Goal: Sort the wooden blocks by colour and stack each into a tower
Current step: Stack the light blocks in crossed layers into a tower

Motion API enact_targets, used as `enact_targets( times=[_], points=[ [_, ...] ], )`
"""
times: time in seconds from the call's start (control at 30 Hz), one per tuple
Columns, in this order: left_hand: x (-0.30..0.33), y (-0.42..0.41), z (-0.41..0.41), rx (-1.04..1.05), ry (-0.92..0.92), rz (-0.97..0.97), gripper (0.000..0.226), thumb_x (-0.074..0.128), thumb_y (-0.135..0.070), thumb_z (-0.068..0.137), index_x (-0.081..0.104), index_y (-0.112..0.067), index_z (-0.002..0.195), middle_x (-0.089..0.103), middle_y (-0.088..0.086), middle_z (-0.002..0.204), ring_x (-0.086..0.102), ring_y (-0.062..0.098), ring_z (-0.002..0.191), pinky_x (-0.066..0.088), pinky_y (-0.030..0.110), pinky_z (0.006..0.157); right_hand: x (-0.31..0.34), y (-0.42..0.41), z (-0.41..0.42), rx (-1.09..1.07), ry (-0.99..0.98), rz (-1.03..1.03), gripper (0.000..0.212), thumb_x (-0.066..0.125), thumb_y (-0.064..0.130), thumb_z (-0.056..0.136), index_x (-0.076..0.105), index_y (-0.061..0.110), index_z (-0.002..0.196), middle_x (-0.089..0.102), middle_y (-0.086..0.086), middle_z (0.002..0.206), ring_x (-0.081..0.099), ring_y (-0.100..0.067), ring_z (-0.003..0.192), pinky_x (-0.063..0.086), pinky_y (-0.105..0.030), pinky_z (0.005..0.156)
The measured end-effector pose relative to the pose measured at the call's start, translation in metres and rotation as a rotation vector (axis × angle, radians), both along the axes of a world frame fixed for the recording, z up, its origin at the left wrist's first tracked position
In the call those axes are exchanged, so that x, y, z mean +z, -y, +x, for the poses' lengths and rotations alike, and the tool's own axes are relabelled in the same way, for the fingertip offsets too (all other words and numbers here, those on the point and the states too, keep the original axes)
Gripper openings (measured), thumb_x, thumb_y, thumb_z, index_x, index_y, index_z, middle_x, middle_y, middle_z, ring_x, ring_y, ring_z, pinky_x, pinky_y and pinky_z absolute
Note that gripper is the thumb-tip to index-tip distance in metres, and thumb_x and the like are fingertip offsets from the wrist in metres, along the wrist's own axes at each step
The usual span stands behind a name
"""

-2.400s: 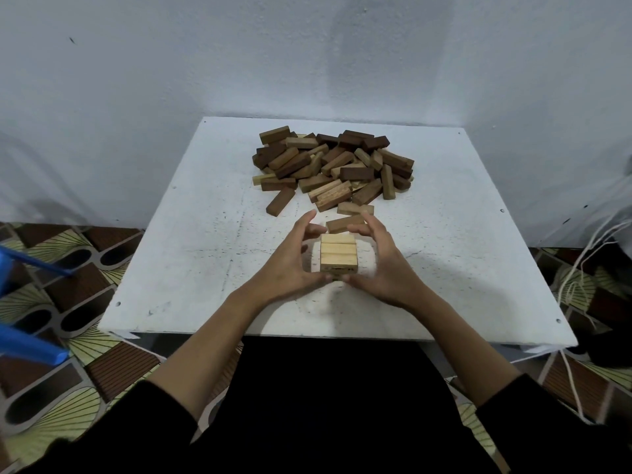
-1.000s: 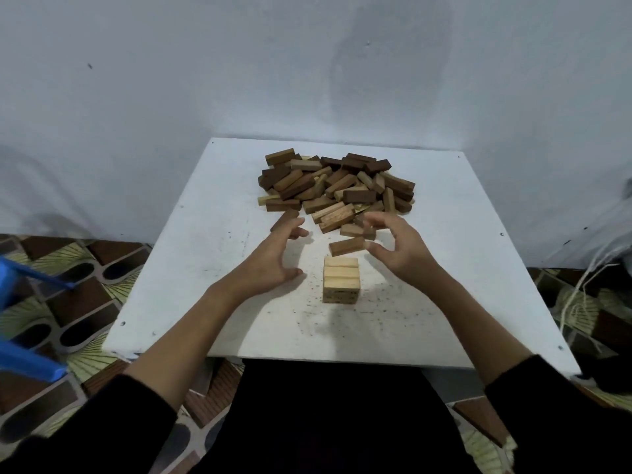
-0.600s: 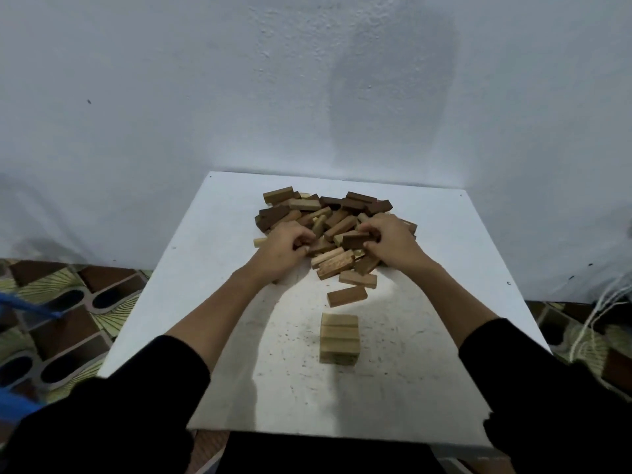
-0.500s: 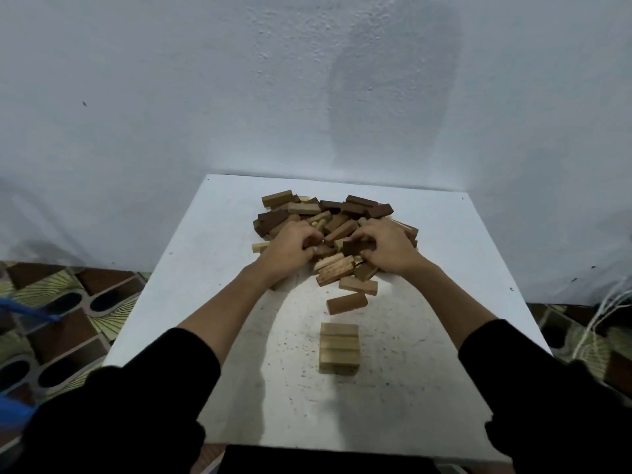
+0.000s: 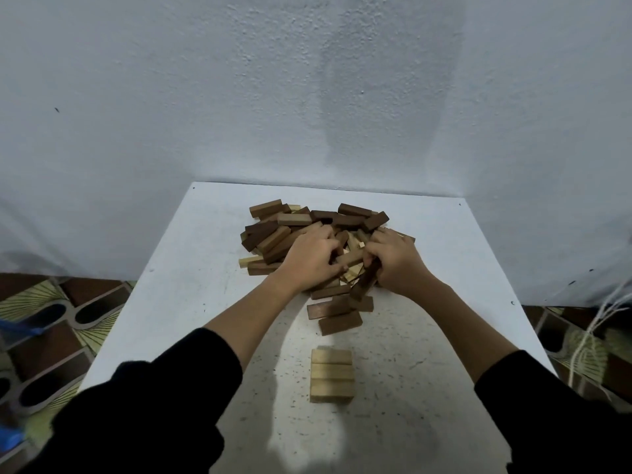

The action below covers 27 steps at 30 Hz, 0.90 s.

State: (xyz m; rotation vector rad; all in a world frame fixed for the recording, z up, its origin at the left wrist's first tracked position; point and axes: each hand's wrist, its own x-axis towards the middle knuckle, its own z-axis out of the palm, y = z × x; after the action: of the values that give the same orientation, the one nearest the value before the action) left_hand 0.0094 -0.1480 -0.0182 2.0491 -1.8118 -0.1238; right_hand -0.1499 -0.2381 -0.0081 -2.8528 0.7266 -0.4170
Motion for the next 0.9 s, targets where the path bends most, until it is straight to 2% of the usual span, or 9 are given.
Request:
enact_targets(
  times=[0.1,0.33,0.5,0.6,0.67,0.77,0.9],
  points=[
    [0.001,0.006,-0.004,0.014,0.034,0.004,0.033,0.069,-0.033,0.080,0.068,-0.006,0.099,0.051,0.006,0.100,0.044,0.023,0.102,0.040,0.036,0.082,-0.004,0.001,0.000,0.032,0.048,-0.063,0.010,0.052,0.004,0.053,0.056,0.013,0.057,0.053,-0.003,0.065,0.055,-0.030,0.065,0.026,-0.032,0.061],
    [0.013,-0.009,0.012,0.064,-0.265,-0.101,0.013,0.069,-0.016,0.078,0.069,-0.009,0.089,0.052,0.001,0.097,0.046,0.013,0.095,0.043,0.029,0.080,-0.015,0.007,-0.002,0.024,0.119,0.078,0.019,0.046,0.000,0.058,0.060,0.012,0.061,0.057,-0.006,0.073,0.055,-0.032,0.074,0.040,-0.036,0.065],
    [0.008,-0.028,0.040,0.264,-0.286,-0.222,0.013,0.070,-0.012,0.078,0.069,-0.007,0.090,0.050,-0.001,0.098,0.042,0.014,0.102,0.037,0.024,0.083,-0.014,0.004,0.009,-0.042,0.213,0.112,0.020,0.046,0.003,0.065,0.064,0.006,0.073,0.059,-0.008,0.075,0.055,-0.030,0.076,0.047,-0.043,0.066],
    [0.000,-0.036,0.049,0.370,-0.267,-0.204,0.015,0.069,-0.014,0.078,0.069,-0.005,0.089,0.055,0.004,0.102,0.045,0.021,0.110,0.044,0.035,0.088,-0.010,0.002,0.022,-0.067,0.042,0.085,0.018,0.058,0.017,0.082,0.064,0.009,0.096,0.062,-0.005,0.094,0.052,-0.027,0.094,0.038,-0.034,0.078],
    [-0.002,-0.040,0.049,0.399,-0.250,-0.178,0.015,0.070,-0.017,0.078,0.068,-0.006,0.088,0.057,0.006,0.105,0.045,0.022,0.111,0.043,0.035,0.087,-0.007,0.000,0.032,-0.103,-0.127,0.068,0.028,0.065,0.028,0.084,0.058,0.013,0.107,0.059,-0.001,0.105,0.045,-0.022,0.103,0.029,-0.030,0.079],
    [-0.002,-0.043,0.046,0.400,-0.190,-0.149,0.017,0.070,-0.020,0.079,0.067,-0.006,0.088,0.055,0.006,0.102,0.044,0.022,0.105,0.039,0.031,0.081,-0.007,-0.003,0.043,-0.128,-0.213,0.012,0.033,0.066,0.036,0.081,0.052,0.017,0.105,0.059,0.000,0.109,0.043,-0.022,0.106,0.032,-0.034,0.087],
    [-0.001,-0.047,0.046,0.402,-0.163,-0.136,0.017,0.069,-0.022,0.081,0.068,-0.007,0.090,0.054,0.007,0.103,0.044,0.022,0.105,0.039,0.032,0.081,-0.006,-0.005,0.046,-0.146,-0.215,0.020,0.033,0.065,0.030,0.078,0.052,0.016,0.105,0.059,-0.001,0.110,0.044,-0.023,0.107,0.034,-0.037,0.090]
  ],
)
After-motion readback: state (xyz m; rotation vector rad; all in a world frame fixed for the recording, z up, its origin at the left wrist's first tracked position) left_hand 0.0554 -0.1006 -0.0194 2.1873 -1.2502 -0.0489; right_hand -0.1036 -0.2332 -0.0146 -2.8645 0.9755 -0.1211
